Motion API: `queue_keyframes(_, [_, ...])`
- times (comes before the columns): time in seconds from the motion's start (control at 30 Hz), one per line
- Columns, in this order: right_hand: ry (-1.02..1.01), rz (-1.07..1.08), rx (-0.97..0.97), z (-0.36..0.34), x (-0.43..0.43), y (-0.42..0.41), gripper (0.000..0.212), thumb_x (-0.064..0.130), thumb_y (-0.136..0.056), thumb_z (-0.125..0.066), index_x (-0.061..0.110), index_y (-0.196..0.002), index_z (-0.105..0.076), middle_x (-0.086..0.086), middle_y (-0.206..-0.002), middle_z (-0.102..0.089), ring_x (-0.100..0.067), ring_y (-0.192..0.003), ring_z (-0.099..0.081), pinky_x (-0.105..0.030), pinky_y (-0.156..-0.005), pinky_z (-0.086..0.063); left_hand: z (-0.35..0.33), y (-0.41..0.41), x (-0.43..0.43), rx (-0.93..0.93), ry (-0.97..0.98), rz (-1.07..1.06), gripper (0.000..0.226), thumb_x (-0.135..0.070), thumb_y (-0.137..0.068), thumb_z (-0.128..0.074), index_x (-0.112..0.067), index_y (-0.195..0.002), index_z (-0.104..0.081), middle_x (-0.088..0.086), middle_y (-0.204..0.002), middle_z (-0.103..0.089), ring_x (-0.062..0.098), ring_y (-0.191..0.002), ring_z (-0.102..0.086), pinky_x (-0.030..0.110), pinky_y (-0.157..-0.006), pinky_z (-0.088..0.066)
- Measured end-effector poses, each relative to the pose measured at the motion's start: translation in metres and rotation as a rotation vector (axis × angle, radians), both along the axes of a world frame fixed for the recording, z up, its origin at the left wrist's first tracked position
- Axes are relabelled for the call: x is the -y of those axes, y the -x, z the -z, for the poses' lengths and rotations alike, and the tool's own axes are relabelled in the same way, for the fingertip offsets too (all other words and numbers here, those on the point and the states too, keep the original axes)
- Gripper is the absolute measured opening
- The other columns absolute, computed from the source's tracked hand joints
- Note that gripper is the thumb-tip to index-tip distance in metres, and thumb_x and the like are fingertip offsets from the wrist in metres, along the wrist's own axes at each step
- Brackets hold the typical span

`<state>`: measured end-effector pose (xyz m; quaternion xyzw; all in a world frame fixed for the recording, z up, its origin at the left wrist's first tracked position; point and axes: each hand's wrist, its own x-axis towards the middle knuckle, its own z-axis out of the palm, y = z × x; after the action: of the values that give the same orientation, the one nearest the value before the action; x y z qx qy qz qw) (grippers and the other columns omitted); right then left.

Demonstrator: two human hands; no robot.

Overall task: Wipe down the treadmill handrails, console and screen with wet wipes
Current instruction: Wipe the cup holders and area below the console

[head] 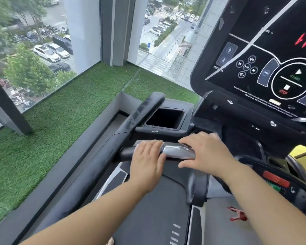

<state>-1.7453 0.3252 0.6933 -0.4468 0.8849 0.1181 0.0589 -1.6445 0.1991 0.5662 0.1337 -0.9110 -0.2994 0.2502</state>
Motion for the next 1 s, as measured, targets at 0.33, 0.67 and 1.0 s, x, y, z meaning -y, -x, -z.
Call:
queue_keyframes(0.33, [0.071, 0.105, 0.089, -0.012, -0.034, 0.011, 0.054, 0.064, -0.076, -0.063, 0.038, -0.123, -0.054, 0.021, -0.118, -0.057, -0.006, -0.112, -0.049, -0.026, -0.090, -0.036, 0.010, 0.000, 0.002, -0.046, 0.004, -0.148, 0.043, -0.032, -0.094, -0.034, -0.004, -0.114, -0.060, 0.011, -0.110, -0.064, 0.023, -0.103, -0.044, 0.037, -0.098, -0.030])
queue_keyframes(0.67, [0.110, 0.067, 0.079, -0.008, -0.037, 0.013, 0.047, 0.063, -0.075, -0.062, 0.037, -0.113, -0.056, 0.020, -0.104, -0.057, -0.005, -0.100, -0.050, -0.024, -0.081, -0.041, 0.011, 0.000, 0.004, -0.052, 0.093, -0.024, 0.048, -0.040, -0.100, -0.021, -0.010, -0.124, -0.050, 0.008, -0.118, -0.060, 0.029, -0.108, -0.054, 0.042, -0.101, -0.033])
queue_keyframes(1.0, [0.087, 0.033, 0.036, -0.012, -0.039, 0.008, 0.054, 0.064, -0.078, -0.059, 0.037, -0.124, -0.052, 0.020, -0.117, -0.057, -0.006, -0.112, -0.048, -0.024, -0.089, -0.035, 0.001, 0.002, -0.008, -0.045, 0.164, 0.053, 0.055, -0.043, -0.101, -0.017, -0.009, -0.126, -0.052, 0.007, -0.123, -0.058, 0.025, -0.114, -0.048, 0.040, -0.107, -0.029])
